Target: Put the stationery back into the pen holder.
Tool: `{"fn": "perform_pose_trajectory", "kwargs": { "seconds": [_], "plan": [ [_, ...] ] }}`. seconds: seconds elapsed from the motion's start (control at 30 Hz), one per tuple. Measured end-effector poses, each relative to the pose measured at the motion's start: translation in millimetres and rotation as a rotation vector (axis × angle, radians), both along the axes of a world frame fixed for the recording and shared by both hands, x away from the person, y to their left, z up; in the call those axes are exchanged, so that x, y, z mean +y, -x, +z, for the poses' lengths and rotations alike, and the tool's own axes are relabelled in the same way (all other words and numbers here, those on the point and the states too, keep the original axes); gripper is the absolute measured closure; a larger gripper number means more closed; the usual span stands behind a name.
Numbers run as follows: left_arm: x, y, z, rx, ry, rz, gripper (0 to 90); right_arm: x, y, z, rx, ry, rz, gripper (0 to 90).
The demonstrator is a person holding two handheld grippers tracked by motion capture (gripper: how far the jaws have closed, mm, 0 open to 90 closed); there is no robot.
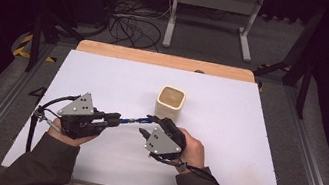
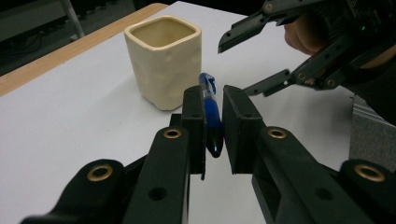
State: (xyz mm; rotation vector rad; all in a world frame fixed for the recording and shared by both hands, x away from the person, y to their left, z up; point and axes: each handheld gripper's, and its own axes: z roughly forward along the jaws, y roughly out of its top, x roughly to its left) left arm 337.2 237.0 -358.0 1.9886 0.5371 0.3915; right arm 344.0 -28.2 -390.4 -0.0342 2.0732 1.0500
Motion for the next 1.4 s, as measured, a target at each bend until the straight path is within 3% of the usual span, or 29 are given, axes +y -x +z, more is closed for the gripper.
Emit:
{"fn": "perform_pose_trajectory", "kwargs": {
  "seconds": [0.03, 0.13, 0.5, 0.67, 1.07, 1.1, 1.4],
  "plan": [
    [-0.8, 0.1, 0.1, -0.002, -0.001, -0.003, 80.1, 4.2, 1.8, -3.1, -0.03, 0.024, -0.003, 55.6],
    [-2.9, 1.2, 0.4, -0.001, -0.001, -0.007, 80.0, 10.4, 3.8, -7.6, -0.063, 0.038, -0.007, 57.7],
    [-7.4, 2.4, -0.2, 0.005, -0.002, -0.017, 80.0, 24.6, 6.5, -17.9, -0.142, 0.121, -0.033, 69.5],
    [-8.0, 2.6, -0.6, 0.002, 0.006, -0.014, 80.0, 28.8, 6.7, -20.0, -0.141, 0.119, -0.039, 78.4],
    [-5.4, 2.3, -2.1, -0.021, 0.048, 0.003, 78.6, 30.8, 5.2, -19.5, -0.128, 0.095, -0.048, 79.5],
    [-5.0, 2.6, -2.0, -0.027, 0.056, 0.008, 74.3, 30.2, 4.4, -18.8, -0.121, 0.085, -0.046, 79.5],
    [2.9, 5.5, 1.5, -0.09, 0.118, 0.049, 65.2, 28.5, 1.5, -17.6, -0.105, 0.057, -0.047, 79.6]
  ]
}}
